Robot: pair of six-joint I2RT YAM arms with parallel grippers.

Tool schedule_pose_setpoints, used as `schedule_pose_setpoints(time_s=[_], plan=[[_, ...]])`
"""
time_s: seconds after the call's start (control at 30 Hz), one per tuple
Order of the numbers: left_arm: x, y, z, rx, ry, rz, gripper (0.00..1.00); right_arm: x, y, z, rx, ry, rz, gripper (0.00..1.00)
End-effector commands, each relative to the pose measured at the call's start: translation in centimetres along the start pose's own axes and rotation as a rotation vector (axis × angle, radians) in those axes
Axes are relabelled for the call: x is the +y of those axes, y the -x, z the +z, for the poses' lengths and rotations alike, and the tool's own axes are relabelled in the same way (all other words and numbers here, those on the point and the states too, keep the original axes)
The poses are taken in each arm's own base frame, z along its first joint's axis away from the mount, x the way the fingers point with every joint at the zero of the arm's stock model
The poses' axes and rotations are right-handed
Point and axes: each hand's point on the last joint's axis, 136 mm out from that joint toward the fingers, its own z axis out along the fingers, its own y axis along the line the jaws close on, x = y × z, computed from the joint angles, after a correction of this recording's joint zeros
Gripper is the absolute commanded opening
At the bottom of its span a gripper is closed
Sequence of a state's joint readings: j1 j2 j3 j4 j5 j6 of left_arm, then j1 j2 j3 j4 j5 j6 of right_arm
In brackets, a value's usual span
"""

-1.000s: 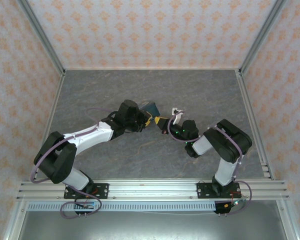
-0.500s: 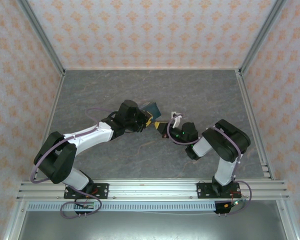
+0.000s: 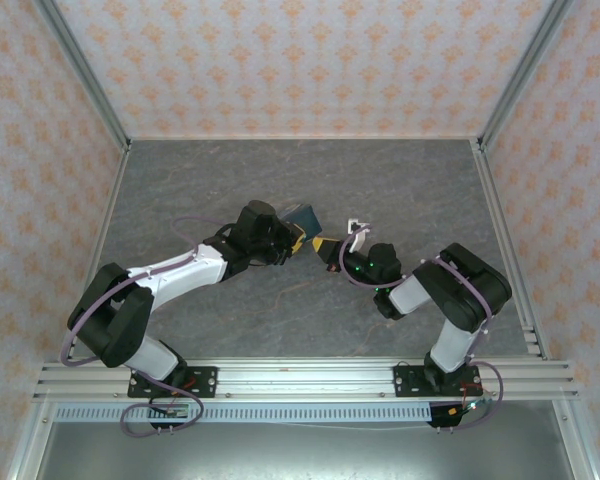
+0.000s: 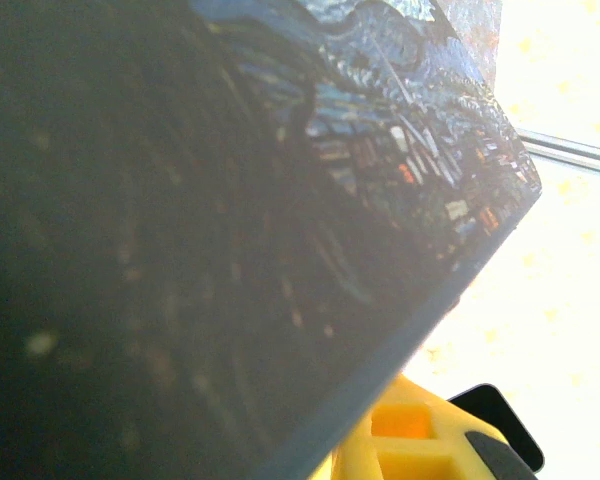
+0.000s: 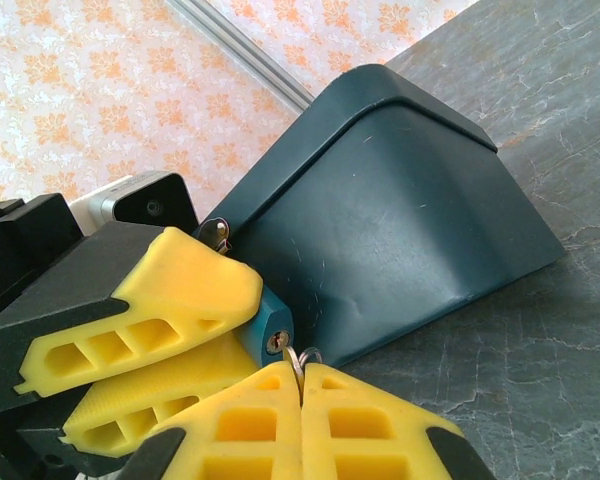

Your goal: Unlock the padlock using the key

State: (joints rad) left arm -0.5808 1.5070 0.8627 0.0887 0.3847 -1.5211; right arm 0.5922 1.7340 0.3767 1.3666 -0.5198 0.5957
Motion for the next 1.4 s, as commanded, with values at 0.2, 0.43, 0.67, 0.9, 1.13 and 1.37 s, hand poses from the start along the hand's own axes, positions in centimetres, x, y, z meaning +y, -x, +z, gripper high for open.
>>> schedule_pose_setpoints(time_s=[0.2, 0.43, 0.67, 0.9, 1.13, 1.37], plan=[[-2.3, 0.0, -0.9, -0.005, -0.08, 0.013, 0.02, 1.7, 1.8, 0.6, -0.045, 0.06, -0.01, 0.0], [-2.2, 0.0, -0.8, -0.004, -0.078, 0.014, 0.02, 1.8, 2.1, 0.8, -0.052, 0.065, -0.012, 0.0], [-2.3, 0.0, -0.8, 0.0, -0.079, 0.015, 0.02, 1.7, 2.1, 1.0, -0.051, 0.062, -0.008, 0.0], [-2.8, -0.1, -0.9, 0.004, -0.092, 0.015, 0.02, 1.8, 1.7, 1.7, -0.03, 0.079, 0.004, 0.0], [-3.0, -0.2, -0.9, 0.007, -0.1, 0.011, 0.02, 1.9, 1.2, 2.0, -0.012, 0.088, 0.014, 0.0], [-3.6, -0.1, -1.1, 0.001, -0.12, 0.007, 0.02, 0.9, -0.6, 1.9, 0.038, 0.069, 0.039, 0.0]])
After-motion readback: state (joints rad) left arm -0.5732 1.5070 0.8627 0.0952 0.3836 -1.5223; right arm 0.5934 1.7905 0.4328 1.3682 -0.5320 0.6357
